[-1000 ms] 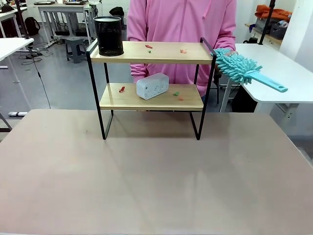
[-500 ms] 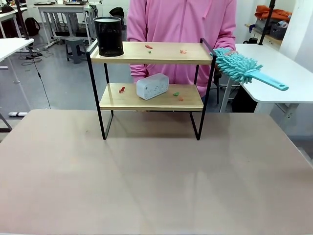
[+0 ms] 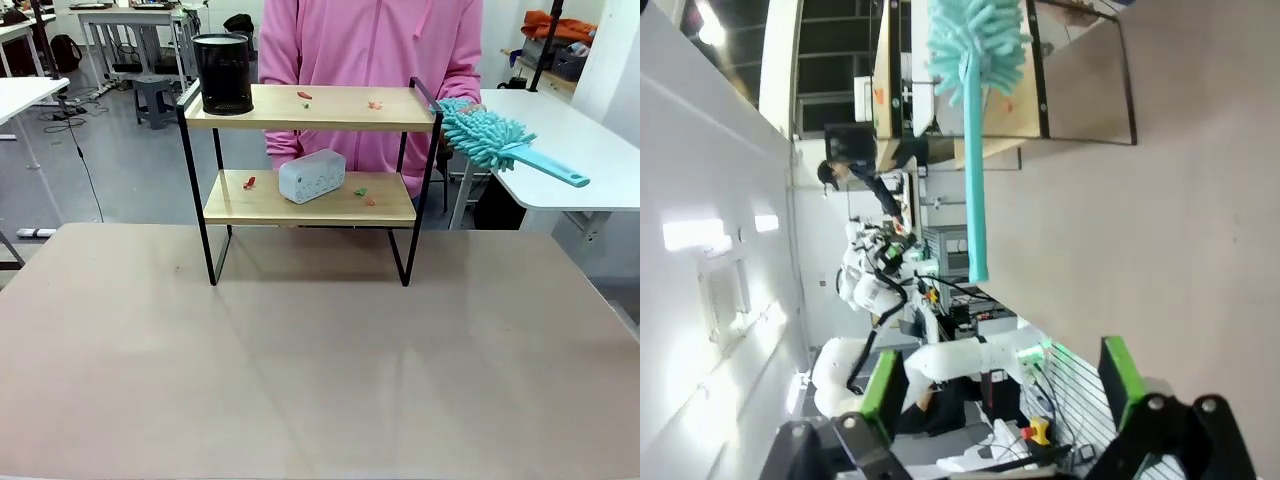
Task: Clean the shelf.
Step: Pick up the Duster from the human.
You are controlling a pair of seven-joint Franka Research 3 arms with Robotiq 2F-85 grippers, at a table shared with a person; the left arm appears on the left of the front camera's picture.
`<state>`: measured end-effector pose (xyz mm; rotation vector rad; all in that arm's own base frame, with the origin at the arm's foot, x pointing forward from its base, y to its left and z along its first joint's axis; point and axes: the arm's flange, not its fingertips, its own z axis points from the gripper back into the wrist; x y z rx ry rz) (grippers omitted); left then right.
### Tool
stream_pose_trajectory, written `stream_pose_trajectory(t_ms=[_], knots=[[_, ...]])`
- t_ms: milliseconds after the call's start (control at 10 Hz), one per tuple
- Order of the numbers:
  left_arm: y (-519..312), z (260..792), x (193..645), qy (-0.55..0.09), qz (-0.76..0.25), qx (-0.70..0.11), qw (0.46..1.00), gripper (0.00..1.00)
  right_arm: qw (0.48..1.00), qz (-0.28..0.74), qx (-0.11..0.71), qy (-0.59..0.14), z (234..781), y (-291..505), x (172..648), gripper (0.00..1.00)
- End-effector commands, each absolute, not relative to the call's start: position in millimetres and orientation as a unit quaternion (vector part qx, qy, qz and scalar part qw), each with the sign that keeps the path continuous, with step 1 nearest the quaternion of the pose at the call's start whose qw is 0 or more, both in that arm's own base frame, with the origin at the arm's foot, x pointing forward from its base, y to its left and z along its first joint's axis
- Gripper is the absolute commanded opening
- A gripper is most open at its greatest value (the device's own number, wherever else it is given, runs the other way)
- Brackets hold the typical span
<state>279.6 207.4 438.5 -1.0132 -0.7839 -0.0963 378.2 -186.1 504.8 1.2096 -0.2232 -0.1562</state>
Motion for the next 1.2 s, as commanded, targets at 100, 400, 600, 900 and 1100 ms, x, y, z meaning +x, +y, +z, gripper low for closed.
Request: stream_pose_trajectory(t_ms=[100, 400, 600, 900, 1100], knots=[[207.3, 439.2, 281.1, -0.377, -0.054, -0.475, 0.793, 1.00, 0.779, -0.084, 0.611, -0.109, 508.1, -146.5, 439.9, 1.00], [207.3, 439.2, 281.1, -0.377, -0.054, -0.475, 0.793, 1.00, 0.773, -0.068, 0.628, -0.055, 482.9, -100.4, 489.8, 1.00], [207.3, 439.2, 281.1, -0.377, -0.054, -0.475, 0.793, 1.00, 0.771, -0.071, 0.632, -0.048, 475.5, -76.1, 508.9, 1.00], [207.3, 439.2, 281.1, -0.377, -0.054, -0.475, 0.793, 1.00, 0.776, -0.073, 0.624, -0.058, 477.1, -67.8, 511.0, 1.00], [207.3, 439.2, 281.1, -0.377, -0.054, -0.475, 0.793, 1.00, 0.782, -0.072, 0.617, -0.055, 474.8, -67.7, 509.5, 1.00]])
